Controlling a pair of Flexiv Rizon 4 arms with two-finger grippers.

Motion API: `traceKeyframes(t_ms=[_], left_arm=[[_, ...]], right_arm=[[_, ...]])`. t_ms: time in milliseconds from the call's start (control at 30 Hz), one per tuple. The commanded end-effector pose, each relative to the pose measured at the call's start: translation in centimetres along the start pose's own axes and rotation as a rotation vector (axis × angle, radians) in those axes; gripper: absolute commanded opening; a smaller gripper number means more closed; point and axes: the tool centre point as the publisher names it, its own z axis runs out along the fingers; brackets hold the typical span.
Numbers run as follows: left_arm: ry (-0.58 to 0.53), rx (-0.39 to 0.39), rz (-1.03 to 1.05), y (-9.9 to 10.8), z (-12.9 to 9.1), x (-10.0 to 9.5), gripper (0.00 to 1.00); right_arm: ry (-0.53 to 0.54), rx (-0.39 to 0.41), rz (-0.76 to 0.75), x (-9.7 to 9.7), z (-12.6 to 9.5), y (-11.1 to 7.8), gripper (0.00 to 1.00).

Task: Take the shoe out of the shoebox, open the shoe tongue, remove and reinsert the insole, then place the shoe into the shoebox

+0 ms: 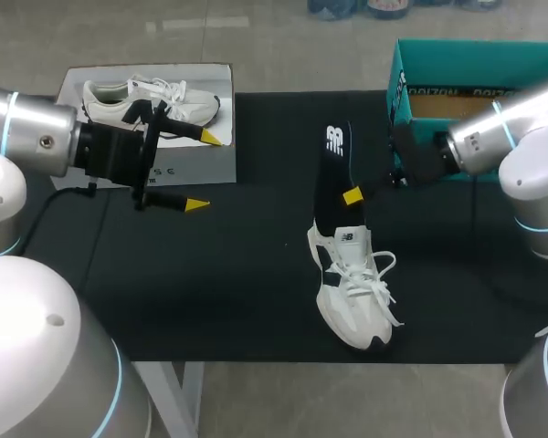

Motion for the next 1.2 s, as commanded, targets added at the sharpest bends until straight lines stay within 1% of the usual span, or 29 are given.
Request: traceKeyframes(t_ms=[33, 133, 267, 467, 500, 533, 633, 667, 733, 767, 800, 900, 1200], left_arm=[[0.004, -0.002, 0.0, 0.0, 0.0, 0.0, 1.0], [0.004, -0.002, 0.0, 0.0, 0.0, 0.0, 1.0], [0.004, -0.002, 0.0, 0.0, 0.0, 0.0, 1.0], [0.004, -0.002, 0.0, 0.0, 0.0, 0.0, 1.0], [0.004, -0.002, 0.0, 0.0, 0.0, 0.0, 1.0], [0.004, -0.002, 0.0, 0.0, 0.0, 0.0, 1.0], [0.004, -0.002, 0.0, 0.0, 0.0, 0.0, 1.0], [0.004, -0.002, 0.0, 0.0, 0.0, 0.0, 1.0], [0.004, -0.002, 0.0, 0.0, 0.0, 0.0, 1.0], [0.004, -0.002, 0.0, 0.0, 0.0, 0.0, 1.0], [0.004, -0.002, 0.0, 0.0, 0.0, 0.0, 1.0], [0.004, -0.002, 0.0, 0.0, 0.0, 0.0, 1.0], [0.004, -0.002, 0.0, 0.0, 0.0, 0.0, 1.0]], right_arm=[[-0.006, -0.02, 0.003, 0.6, -0.4, -1.8, 0.0], [-0.018, -0.016, -0.004, 0.9, -0.7, -2.4, 0.0], [-0.042, 0.023, -0.031, 1.3, -0.6, -3.1, 0.0], [-0.036, 0.068, -0.04, 2.1, 0.4, -4.4, 0.0], [-0.035, 0.071, -0.039, 2.1, 0.5, -4.5, 0.0], [-0.018, 0.091, -0.031, 2.1, 0.8, -4.5, 0.0], [-0.015, 0.089, -0.023, 2.2, 1.1, -4.1, 0.0], [-0.015, 0.088, -0.024, 2.3, 1.0, -3.9, 0.04], [-0.018, 0.086, -0.024, 2.2, 1.0, -3.5, 0.27], [-0.019, 0.084, -0.024, 2.2, 1.0, -3.3, 0.36], [-0.02, 0.082, -0.024, 2.2, 1.0, -3.1, 0.42], [-0.024, 0.077, -0.026, 1.7, 1.0, -2.4, 0.47], [-0.043, 0.062, -0.035, 0.1, 0.8, -0.6, 0.44]])
